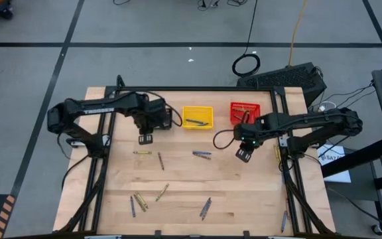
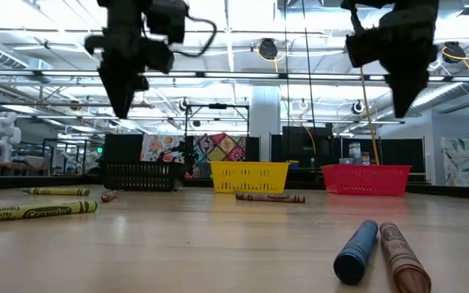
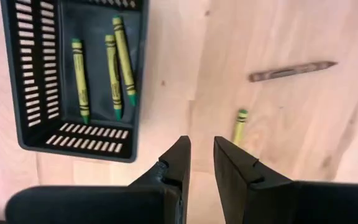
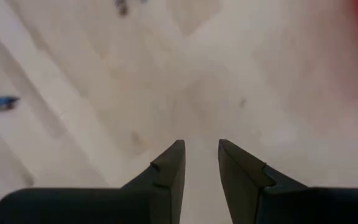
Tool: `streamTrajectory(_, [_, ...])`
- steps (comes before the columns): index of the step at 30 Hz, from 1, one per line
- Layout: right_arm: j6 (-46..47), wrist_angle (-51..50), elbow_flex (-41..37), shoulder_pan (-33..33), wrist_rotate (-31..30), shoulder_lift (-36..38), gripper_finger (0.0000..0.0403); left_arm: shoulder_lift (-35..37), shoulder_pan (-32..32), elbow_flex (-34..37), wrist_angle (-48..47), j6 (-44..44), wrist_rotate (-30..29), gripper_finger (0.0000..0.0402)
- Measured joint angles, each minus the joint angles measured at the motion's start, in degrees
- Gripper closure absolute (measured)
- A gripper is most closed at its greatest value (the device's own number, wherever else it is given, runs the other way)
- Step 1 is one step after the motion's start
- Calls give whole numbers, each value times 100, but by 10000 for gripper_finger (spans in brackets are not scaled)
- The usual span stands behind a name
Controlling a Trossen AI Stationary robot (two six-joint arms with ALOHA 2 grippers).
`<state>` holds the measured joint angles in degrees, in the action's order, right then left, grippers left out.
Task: Sort crayons
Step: Put the blue crayon into the yellow bin
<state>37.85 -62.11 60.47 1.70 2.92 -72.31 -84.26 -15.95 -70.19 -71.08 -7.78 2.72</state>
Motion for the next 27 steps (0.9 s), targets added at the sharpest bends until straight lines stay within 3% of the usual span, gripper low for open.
streamTrajectory(8, [1479,-440,-2,688,-592,-2,318,675,648,-7,30,406,-2,338])
streamTrajectory(16, [2242,-451,-4,1229,-622,-2,319,837,1209,-7,15,602,-4,338])
streamTrajectory(23, [1872,-377,-4,1338,-1623,-2,319,836,1418,-7,21,683,-48,338])
streamTrajectory(27, [1102,127,-4,1326,-1789,-2,319,836,1493,-4,27,751,-181,338])
